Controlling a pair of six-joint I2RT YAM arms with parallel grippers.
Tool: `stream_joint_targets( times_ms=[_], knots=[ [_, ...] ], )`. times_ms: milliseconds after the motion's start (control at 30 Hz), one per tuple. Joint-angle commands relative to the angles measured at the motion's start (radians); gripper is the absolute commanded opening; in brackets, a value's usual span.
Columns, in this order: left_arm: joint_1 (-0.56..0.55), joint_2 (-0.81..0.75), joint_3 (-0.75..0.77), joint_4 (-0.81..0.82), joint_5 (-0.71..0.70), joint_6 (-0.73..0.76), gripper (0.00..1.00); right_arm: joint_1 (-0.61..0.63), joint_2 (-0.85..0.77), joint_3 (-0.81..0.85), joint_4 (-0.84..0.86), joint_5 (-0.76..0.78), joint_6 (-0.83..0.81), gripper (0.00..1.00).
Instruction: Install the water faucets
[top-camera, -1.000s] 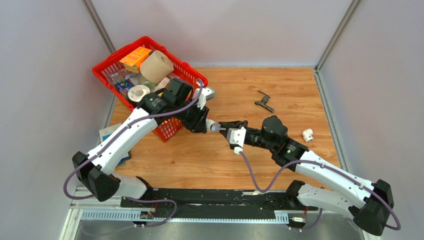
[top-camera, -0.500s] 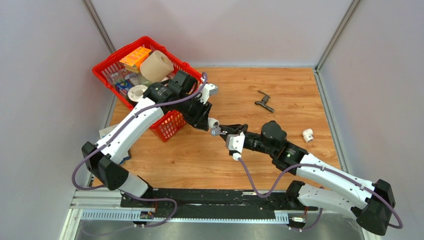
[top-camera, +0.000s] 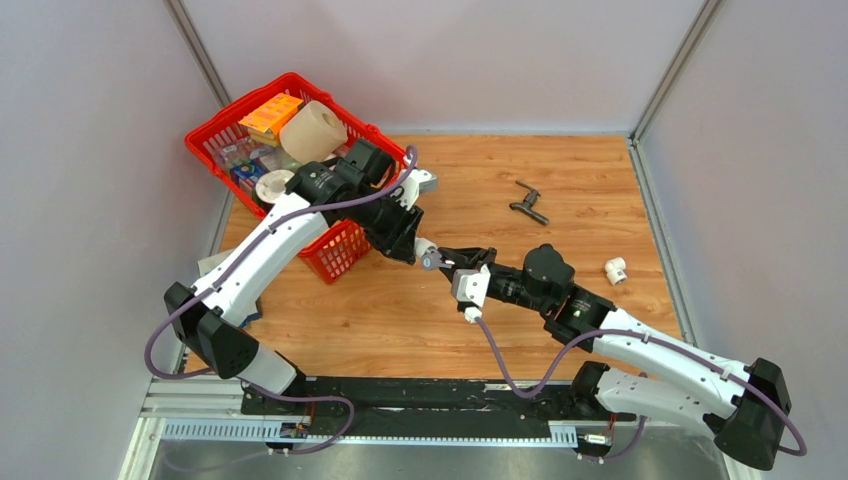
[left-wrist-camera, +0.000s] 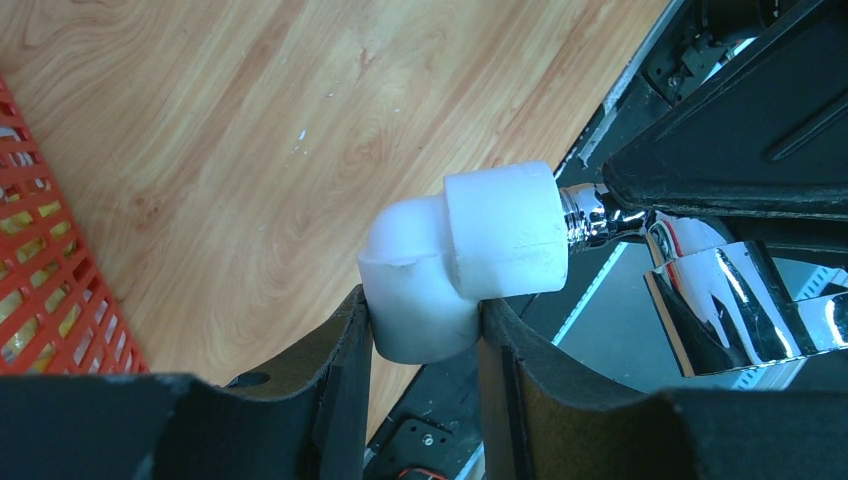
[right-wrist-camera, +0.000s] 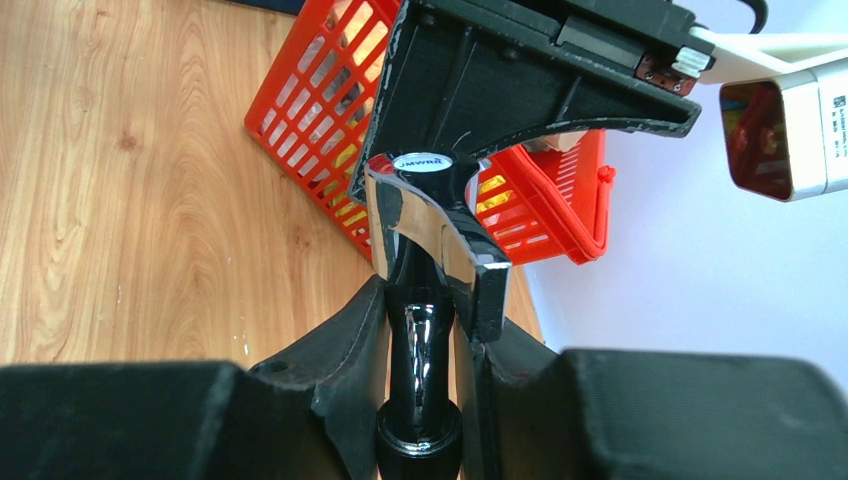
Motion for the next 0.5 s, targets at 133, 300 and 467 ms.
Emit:
stream_joint_targets(
  times_ms=[133,300,467],
  knots=[
    [-0.007,-0.027,0.053,-0.022,0.081,0.018,0.00,0.000,-0.021,-0.006,0.095,0.040,-0.010,0.00],
    [-0.007,-0.023,0.087,-0.048,0.054,0.026,0.00,0.000,-0.016,-0.002,0.045,0.026,-0.018,0.00],
    [-0.007,-0.015,0.108,-0.055,0.058,0.015,0.00,0.000,-0.010,0.004,0.025,0.046,-0.033,0.00]
  ],
)
